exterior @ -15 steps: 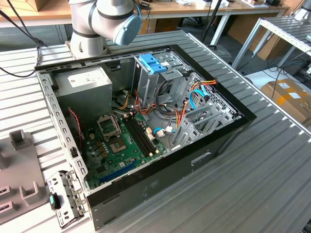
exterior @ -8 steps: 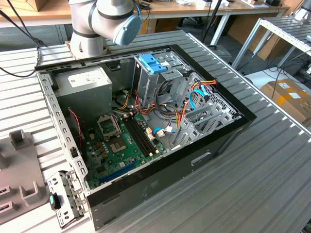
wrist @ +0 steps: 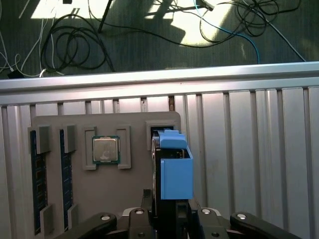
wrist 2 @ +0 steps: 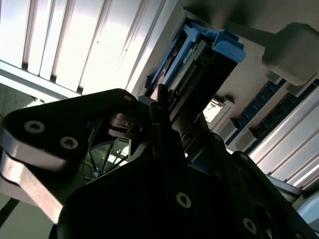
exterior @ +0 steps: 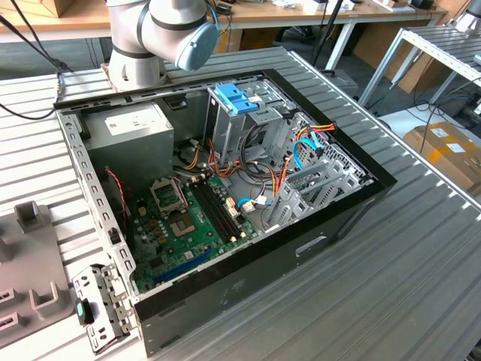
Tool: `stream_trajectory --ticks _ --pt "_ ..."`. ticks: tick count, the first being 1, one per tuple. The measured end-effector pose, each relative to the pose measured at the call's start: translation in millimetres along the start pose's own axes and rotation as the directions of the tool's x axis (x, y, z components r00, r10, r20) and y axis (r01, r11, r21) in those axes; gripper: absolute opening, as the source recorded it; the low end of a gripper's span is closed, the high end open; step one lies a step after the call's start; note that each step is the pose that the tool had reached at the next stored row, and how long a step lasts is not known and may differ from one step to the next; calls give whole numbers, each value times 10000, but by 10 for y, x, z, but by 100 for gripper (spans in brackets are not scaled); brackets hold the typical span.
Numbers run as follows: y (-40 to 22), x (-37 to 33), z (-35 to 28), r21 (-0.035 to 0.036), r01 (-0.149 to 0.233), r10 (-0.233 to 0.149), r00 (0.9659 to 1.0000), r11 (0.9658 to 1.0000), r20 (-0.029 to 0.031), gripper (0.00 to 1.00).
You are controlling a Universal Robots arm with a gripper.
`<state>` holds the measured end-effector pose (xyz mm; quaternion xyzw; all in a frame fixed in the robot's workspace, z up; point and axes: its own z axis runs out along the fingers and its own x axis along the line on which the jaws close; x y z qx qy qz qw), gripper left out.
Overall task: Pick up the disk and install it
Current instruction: 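Pick up the disk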
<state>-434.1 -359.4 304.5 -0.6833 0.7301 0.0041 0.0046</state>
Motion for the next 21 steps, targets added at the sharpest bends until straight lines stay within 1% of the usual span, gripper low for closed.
stream_trajectory --ticks 8,10,12,18,21 --pt "0 -1 -1 -1 0 0 10000 10000 0 35" --pt "0 -1 -10 1 0 0 10000 10000 0 35" --pt "0 -1 -28 1 -1 1 10000 10000 0 35" --pt "0 -2 -130 0 -1 1 10000 10000 -1 35" --pt "0 -3 -132 1 86 -86 10000 10000 0 35"
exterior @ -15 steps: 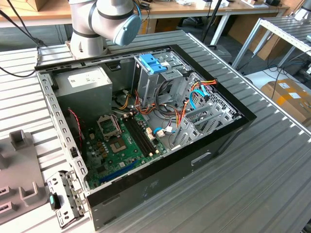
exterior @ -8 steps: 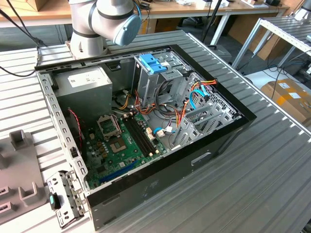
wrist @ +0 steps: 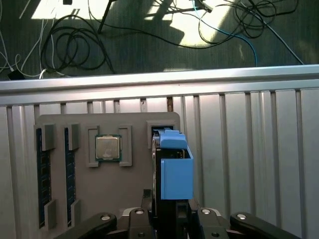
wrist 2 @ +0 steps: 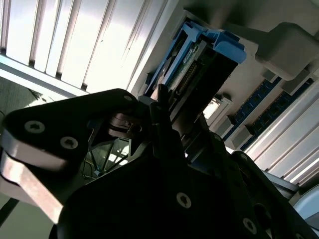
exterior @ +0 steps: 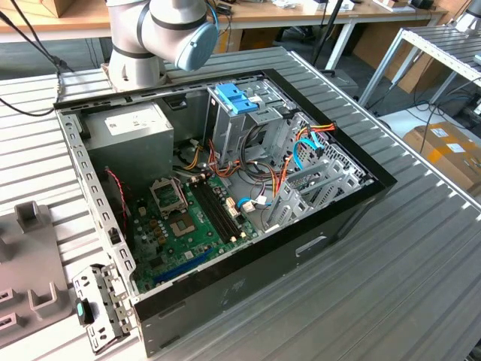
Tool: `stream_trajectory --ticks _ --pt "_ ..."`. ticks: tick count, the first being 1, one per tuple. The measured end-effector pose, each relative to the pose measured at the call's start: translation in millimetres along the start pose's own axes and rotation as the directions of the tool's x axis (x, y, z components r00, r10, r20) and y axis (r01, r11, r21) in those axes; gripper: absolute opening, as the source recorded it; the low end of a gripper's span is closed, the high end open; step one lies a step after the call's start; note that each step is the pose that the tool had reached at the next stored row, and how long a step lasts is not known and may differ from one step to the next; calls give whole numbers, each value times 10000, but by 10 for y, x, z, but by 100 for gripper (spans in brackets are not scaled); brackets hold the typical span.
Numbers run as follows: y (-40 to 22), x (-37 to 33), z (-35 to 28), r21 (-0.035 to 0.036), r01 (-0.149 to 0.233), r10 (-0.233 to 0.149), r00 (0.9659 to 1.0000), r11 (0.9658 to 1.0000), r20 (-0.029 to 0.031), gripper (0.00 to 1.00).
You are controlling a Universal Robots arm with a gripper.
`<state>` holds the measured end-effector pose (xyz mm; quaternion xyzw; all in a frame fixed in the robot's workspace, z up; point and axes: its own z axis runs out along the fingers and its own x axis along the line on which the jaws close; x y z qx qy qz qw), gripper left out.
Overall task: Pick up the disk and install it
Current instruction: 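Pick up the disk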
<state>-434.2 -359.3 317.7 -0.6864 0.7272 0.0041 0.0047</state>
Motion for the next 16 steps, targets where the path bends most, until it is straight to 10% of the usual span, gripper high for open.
stream_trajectory --ticks 16 --pt "0 0 -21 -4 24 -24 10000 10000 -2 35"
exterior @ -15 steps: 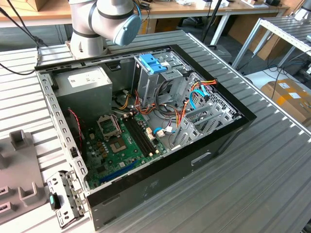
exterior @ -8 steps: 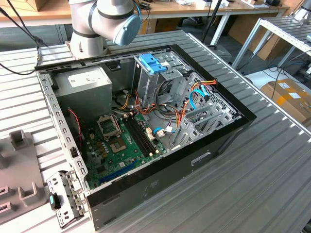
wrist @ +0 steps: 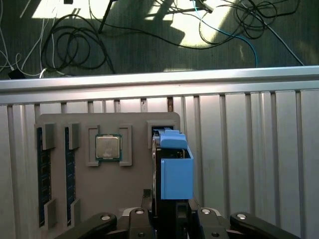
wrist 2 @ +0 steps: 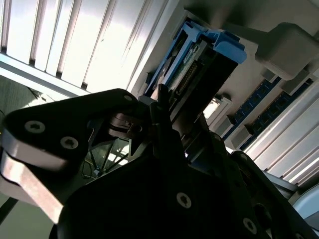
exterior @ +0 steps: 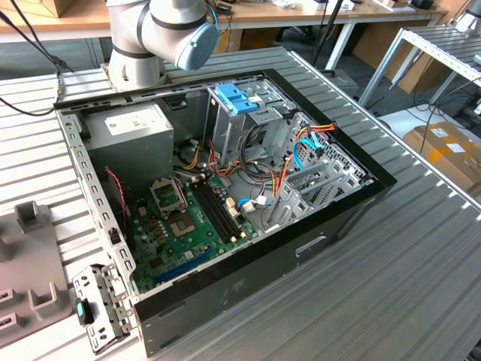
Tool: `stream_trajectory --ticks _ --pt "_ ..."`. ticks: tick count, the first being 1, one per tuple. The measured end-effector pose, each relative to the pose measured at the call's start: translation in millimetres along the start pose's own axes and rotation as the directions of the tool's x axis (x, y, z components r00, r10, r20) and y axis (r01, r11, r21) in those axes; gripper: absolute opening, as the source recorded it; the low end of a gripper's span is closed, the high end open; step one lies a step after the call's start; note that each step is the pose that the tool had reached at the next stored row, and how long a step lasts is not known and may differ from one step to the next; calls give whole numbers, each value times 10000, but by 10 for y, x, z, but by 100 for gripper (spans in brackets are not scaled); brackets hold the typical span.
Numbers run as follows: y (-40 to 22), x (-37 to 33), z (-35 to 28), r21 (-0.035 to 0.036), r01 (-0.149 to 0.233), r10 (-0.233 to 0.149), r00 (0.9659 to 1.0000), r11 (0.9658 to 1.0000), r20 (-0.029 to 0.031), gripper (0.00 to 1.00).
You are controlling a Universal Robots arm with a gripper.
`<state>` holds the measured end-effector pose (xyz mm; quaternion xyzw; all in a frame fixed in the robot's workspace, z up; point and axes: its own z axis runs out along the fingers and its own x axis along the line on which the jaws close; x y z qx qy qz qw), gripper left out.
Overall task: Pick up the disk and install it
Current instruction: 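Pick up the disk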
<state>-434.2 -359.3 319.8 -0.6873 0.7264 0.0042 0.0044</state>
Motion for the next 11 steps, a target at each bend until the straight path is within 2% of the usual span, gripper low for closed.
stream_trajectory --ticks 11 --pt "0 -3 -214 4 0 0 10000 10000 2 35"
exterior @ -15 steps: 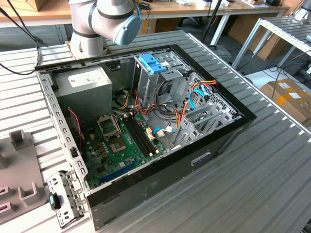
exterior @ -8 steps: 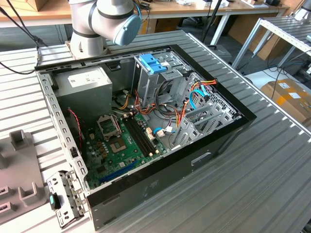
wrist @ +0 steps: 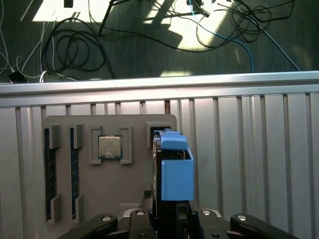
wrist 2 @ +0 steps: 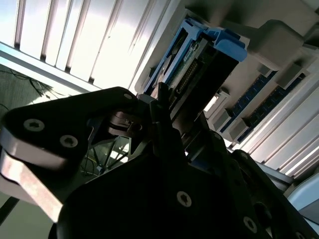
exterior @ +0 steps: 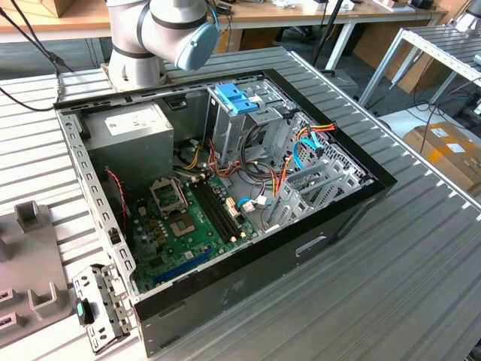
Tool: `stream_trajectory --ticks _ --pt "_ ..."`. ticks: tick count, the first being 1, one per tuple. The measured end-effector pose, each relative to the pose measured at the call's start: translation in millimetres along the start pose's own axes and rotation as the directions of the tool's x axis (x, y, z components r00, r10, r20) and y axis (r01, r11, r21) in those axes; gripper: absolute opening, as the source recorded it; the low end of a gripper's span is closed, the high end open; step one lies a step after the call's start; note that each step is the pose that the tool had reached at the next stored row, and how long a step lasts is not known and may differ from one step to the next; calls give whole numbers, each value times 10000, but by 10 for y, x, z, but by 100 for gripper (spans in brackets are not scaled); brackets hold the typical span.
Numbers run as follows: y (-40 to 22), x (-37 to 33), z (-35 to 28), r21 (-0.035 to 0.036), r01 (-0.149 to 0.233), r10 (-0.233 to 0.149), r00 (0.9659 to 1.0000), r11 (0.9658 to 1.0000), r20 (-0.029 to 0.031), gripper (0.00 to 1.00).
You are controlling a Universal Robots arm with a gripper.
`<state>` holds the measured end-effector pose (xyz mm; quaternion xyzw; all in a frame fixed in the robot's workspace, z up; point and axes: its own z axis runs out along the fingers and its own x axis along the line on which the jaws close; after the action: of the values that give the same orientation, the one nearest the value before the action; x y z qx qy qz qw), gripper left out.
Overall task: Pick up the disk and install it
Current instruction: 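Pick up the disk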
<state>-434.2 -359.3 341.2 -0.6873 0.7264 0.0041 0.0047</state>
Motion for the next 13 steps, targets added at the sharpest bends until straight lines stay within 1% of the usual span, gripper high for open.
stream_trajectory --ticks 13 --pt "0 5 -1 -2 0 0 10000 10000 -1 35"
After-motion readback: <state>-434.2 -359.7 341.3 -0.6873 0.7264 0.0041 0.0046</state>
